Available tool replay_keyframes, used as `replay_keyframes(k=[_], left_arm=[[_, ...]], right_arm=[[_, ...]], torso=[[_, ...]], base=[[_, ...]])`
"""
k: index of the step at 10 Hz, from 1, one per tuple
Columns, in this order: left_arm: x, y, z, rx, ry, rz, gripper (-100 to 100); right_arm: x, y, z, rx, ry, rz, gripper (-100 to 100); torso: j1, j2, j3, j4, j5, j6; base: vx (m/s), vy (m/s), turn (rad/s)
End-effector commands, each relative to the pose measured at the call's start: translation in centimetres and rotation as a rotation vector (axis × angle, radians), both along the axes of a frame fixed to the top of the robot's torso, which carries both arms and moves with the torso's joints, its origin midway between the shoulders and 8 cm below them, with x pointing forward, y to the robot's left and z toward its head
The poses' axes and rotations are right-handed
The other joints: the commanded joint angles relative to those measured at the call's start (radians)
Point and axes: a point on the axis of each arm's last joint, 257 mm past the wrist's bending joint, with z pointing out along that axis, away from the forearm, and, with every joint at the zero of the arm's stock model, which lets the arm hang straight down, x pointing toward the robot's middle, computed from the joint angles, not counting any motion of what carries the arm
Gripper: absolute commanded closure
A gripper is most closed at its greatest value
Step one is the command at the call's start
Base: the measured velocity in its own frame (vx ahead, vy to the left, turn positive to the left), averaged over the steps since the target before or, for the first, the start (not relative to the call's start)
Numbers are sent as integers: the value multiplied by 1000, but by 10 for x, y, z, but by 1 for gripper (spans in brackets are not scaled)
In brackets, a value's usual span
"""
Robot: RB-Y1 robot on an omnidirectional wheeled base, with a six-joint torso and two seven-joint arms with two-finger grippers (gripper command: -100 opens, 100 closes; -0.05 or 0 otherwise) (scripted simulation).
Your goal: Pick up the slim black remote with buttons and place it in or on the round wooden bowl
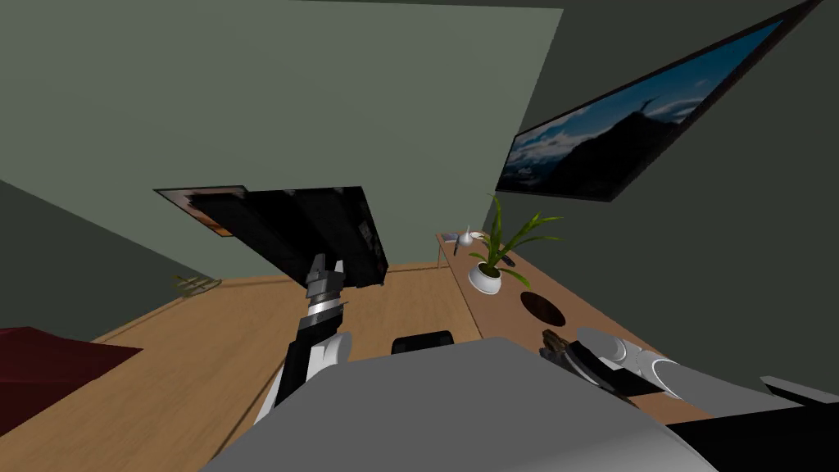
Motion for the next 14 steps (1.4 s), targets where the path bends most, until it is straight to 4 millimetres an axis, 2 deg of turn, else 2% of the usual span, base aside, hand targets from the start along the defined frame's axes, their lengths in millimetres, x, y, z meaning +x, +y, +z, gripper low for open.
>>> replay_keyframes(k=[1,9,14], left_arm=[[0,0,0,0,0,0,0],[0,0,0,0,0,0,0],[0,0,0,0,0,0,0]], right_arm=[[-3,-8,6,-10,22,-67,100],[-18,-37,23,-52,88,-314,100],[-27,-66,39,-102,126,-564,100]], torso=[[0,0,0,0,0,0],[4,-4,-2,-1,3,0],[4,0,0,0,6,1]], base=[[-188,-34,422],[-178,-24,363],[-256,-1,451]])
